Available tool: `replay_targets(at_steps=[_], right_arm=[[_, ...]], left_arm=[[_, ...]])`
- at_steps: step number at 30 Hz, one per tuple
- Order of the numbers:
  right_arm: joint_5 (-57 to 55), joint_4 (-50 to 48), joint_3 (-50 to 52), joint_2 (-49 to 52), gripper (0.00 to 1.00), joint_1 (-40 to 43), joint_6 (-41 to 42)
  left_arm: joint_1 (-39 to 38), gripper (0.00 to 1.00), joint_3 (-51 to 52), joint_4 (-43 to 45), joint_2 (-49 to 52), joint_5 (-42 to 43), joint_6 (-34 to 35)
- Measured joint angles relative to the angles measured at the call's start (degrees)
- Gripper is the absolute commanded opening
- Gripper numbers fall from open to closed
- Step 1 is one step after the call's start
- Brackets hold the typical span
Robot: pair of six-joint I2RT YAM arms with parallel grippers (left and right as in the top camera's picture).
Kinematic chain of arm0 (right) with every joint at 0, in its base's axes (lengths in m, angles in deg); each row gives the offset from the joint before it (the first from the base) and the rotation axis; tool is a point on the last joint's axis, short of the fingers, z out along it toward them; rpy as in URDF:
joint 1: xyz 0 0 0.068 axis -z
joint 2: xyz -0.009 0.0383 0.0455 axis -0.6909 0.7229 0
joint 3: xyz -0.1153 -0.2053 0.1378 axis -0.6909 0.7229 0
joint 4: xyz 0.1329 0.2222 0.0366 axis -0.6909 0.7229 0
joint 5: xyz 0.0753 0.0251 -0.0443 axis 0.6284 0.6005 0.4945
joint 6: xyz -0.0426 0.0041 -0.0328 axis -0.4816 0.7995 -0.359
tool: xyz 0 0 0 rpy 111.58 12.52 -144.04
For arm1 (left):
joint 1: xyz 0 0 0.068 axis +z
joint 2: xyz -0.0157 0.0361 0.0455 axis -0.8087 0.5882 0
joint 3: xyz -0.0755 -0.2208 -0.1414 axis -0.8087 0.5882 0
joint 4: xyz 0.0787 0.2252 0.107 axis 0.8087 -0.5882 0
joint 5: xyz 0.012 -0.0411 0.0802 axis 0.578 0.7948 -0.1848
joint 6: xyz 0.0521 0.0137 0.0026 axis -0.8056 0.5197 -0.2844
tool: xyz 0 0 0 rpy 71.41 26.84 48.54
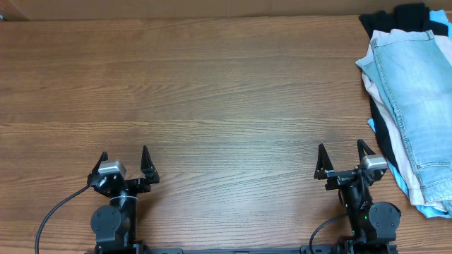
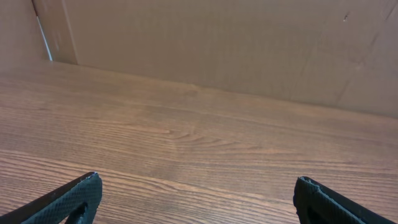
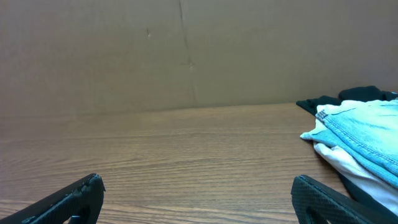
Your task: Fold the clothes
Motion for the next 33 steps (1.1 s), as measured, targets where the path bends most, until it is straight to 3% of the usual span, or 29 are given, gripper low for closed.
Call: replay_targets(at_steps=[17,22,26,33], right_arm=[[0.33,-2.16,0.0,0.07,1.0,-0.02,0.02],[2.05,-7.39,-0.02,0.11,1.0,-0.02,0.0],[2.58,-4.22,-2.19,0.13,1.0,-0.02,0.0],[2.95,4.22,-15.13,1.92,1.0,-0.02,-1.79]], left_arm=[[0.0,1.0,0.0,0.09,0.0,0.02,0.0],[0.0,1.0,0.02,6.86,0.04,3.98,0.0],[0.0,1.0,-0.59,7.08,-0.04,6.82,0.0],[0.0,1.0,-8.92,2.03,2.12,7.87,-0.07]])
